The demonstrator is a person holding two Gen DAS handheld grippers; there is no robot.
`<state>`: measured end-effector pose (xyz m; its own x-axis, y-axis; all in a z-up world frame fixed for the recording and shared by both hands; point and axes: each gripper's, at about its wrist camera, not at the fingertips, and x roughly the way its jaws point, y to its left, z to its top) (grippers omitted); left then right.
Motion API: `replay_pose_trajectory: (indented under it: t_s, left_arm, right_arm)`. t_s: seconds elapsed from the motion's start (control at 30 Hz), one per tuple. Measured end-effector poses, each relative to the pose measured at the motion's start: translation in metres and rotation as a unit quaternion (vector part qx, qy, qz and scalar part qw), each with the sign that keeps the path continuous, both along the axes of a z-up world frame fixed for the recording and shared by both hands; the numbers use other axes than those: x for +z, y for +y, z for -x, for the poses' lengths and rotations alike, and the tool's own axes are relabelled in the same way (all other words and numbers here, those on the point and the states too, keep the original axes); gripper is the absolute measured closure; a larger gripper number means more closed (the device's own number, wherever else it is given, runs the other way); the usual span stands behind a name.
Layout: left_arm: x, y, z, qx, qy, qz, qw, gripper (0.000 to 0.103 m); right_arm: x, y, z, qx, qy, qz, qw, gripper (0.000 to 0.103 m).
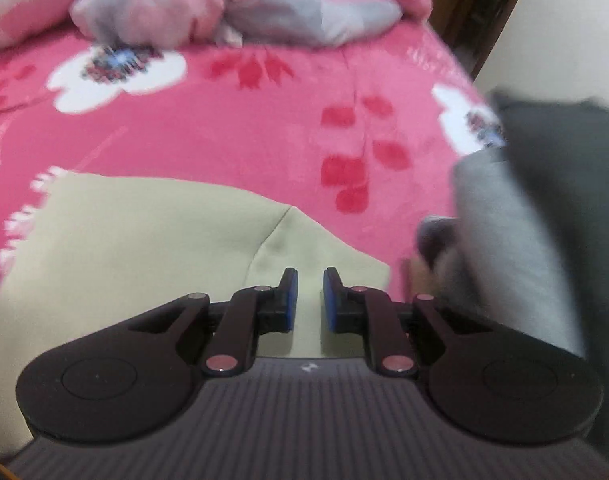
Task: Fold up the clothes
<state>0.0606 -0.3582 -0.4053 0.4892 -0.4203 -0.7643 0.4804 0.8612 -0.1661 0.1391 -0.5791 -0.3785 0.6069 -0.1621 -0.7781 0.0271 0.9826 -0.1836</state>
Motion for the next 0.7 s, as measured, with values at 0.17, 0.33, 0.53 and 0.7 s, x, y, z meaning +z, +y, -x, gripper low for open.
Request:
replay_pose_trajectory:
  t_s: [0.17,0.33,0.53,0.7]
  left_arm:
    - [0.001,0.000,-0.001,0.000,0.001,-0.001,1.0000,0.021]
    - [0.003,-0.001,0.000,-0.009,-0.007,-0.005,0.9999,0.022]
    - [0.024,0.000,0.011,-0.025,-0.022,-0.014,0.9993,0.026]
    - [0.011,-0.009,0.012,-0.041,-0.005,-0.043,0.9983,0.024]
  right_arm:
    - [0.005,-0.002,0.050,-0.007,0.018,0.005,1.000,0.091]
    - [-0.029,-0.011,0.054,-0.036,0.053,-0.009,0.998,0.091]
    - [0.021,-0.010,0.100,-0.060,0.012,-0.038,0.997,0.090]
    - [0.009,0.003,0.118,-0.041,0.026,-0.035,0.998,0.090]
